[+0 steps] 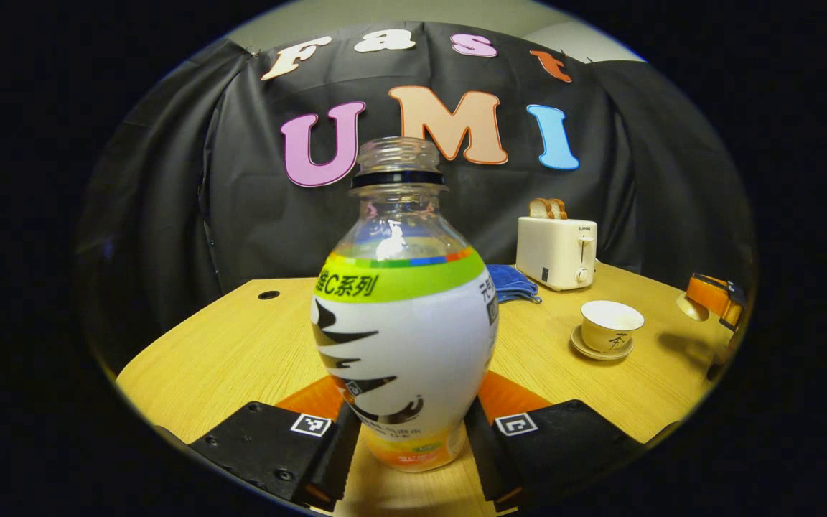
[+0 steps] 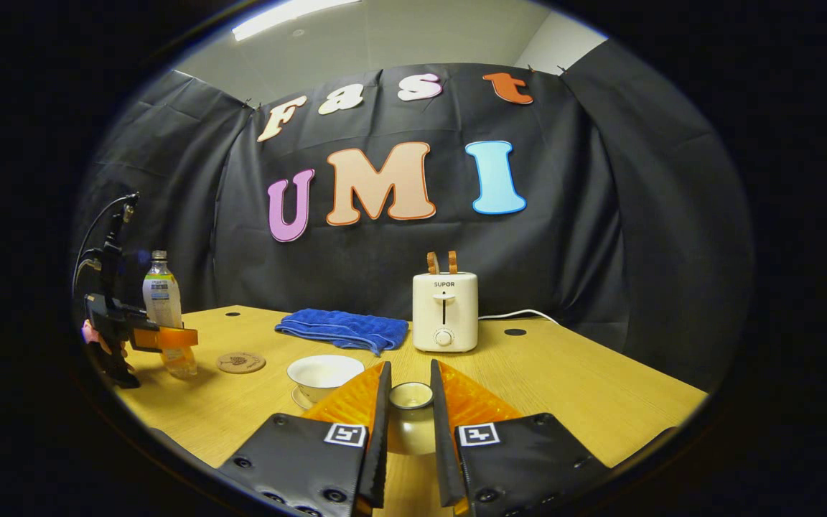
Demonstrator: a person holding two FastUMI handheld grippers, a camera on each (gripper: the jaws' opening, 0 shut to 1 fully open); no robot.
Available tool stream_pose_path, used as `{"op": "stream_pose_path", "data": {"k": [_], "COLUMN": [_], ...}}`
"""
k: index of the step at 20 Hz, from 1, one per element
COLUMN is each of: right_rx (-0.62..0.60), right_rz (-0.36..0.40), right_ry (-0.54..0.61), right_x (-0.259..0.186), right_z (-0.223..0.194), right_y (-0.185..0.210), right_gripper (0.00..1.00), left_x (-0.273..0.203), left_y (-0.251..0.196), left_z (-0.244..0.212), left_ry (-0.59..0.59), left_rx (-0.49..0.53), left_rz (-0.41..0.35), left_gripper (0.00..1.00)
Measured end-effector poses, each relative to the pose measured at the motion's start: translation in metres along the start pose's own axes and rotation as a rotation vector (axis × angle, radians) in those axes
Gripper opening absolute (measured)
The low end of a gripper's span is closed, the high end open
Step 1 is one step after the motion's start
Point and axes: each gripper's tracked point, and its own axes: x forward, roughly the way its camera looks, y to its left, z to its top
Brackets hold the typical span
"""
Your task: Open the teacup lid with one hand, grasp the water bottle and pour water into the teacup with the other hand; after pouring, place the water bottle on the coaster and then close the teacup lid.
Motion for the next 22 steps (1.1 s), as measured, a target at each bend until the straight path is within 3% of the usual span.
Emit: {"op": "stream_pose_path", "data": {"k": [5,9,17,22], "right_rx": [0.000,-0.001,-0.004,-0.005], "right_rz": [-0.012,-0.026,-0.084,-0.149], "right_ry": [0.000,0.000,-0.002,-0.005], "right_x": [-0.001,-0.001,-0.002,-0.002], "right_z": [0.000,0.000,0.001,0.002], "right_y": [-0.007,-0.014,-0.041,-0.069], "right_gripper": [0.32,0.32,0.33,0.32], "left_x": [0.005,0.007,0.023,0.043], "left_y": [-0.005,-0.019,-0.019,-0.024], "left_z": [0.000,0.014,0.058,0.062], "left_ry": [0.009,0.023,0.072,0.128], "left_rx": [0.010,0.095,0.538,0.830], "left_rz": [-0.002,-0.005,0.122,0.145], "left_gripper": [0.58,0.53,0.53,0.53]}}
